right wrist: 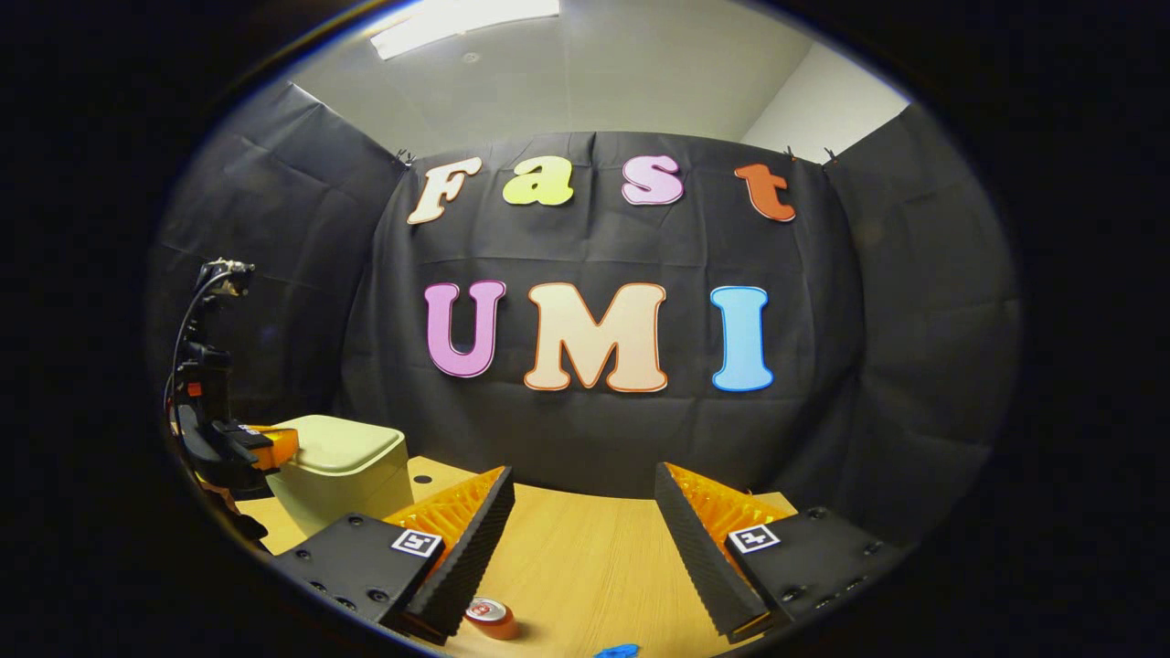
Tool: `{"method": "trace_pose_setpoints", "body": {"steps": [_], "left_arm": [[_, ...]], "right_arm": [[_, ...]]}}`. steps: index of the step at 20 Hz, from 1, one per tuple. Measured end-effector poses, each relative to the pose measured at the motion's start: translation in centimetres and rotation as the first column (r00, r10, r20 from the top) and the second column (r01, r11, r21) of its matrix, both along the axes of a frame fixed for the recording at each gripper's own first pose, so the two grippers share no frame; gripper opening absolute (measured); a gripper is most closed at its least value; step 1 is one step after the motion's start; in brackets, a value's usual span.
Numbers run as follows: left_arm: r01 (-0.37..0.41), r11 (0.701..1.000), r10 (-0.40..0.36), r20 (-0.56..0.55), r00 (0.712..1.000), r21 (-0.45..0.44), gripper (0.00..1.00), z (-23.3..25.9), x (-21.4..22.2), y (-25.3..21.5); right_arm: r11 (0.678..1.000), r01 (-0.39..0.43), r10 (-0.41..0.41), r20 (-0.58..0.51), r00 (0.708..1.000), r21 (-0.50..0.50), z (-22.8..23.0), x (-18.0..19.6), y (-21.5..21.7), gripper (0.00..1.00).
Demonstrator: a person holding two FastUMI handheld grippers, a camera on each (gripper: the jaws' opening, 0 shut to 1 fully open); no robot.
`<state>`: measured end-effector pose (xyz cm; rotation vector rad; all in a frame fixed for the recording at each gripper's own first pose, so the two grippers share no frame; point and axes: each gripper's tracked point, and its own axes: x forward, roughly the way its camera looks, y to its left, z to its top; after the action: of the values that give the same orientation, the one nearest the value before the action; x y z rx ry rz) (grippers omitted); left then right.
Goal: Press the lid of the desktop garbage bin to open it, pick up the crumpled paper on the desktop and throw it into the bin, then pick up the pop can on the desktop and drop it into the bin, and finally close the garbage bin lid.
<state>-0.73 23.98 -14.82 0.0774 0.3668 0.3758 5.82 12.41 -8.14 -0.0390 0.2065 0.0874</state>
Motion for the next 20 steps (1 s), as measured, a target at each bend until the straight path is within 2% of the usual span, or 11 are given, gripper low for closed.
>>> {"method": "trace_pose_setpoints", "body": {"steps": [2, 4, 5, 8, 11, 13, 17, 19, 20], "left_arm": [[-0.011, 1.000, 0.011, 0.021, 1.000, -0.014, 0.00, 0.1, -0.1, 0.0], [-0.044, 0.991, 0.048, 0.037, 0.998, -0.125, 0.00, -0.3, 0.3, 0.1], [-0.045, 0.989, 0.050, 0.034, 0.998, -0.140, 0.00, -0.4, -0.1, -0.1], [-0.028, 0.995, 0.038, 0.117, 0.992, -0.092, 0.00, 1.5, 0.1, 0.0], [-0.039, 0.998, 0.048, 0.152, 0.987, -0.056, 0.00, 3.4, -0.3, -0.3], [-0.022, 1.000, 0.024, 0.174, 0.985, -0.014, 0.00, 5.1, -0.5, -1.2], [0.083, 0.996, -0.073, 0.213, 0.974, -0.036, 0.43, 7.3, -0.6, -5.3], [0.097, 0.995, -0.087, 0.227, 0.970, -0.032, 0.64, 8.2, -0.8, -6.5], [0.100, 0.995, -0.093, 0.228, 0.969, -0.020, 0.71, 8.6, -1.0, -6.9]], "right_arm": [[1.000, -0.005, 0.005, -0.006, 1.000, -0.006, -0.3, 0.0, 0.3, 0.97], [1.000, -0.008, 0.007, -0.006, 1.000, -0.011, -0.2, 0.0, 0.3, 0.98], [1.000, -0.008, 0.008, -0.006, 1.000, -0.002, -0.1, 0.0, 0.2, 0.98], [1.000, -0.018, 0.019, -0.017, 1.000, 0.024, -0.2, -0.1, -0.3, 0.98], [1.000, -0.008, 0.008, -0.029, 1.000, 0.004, -0.6, -0.3, -2.8, 0.99], [1.000, -0.007, 0.007, -0.051, 0.999, 0.011, -1.4, -0.4, -3.9, 0.98], [1.000, -0.020, 0.021, -0.152, 0.988, 0.009, -5.3, -1.0, -5.7, 1.00], [1.000, -0.027, 0.030, -0.216, 0.976, 0.016, -7.8, -1.5, -6.5, 0.98], [0.999, -0.031, 0.037, -0.244, 0.969, 0.026, -8.9, -1.7, -6.7, 0.98]]}}
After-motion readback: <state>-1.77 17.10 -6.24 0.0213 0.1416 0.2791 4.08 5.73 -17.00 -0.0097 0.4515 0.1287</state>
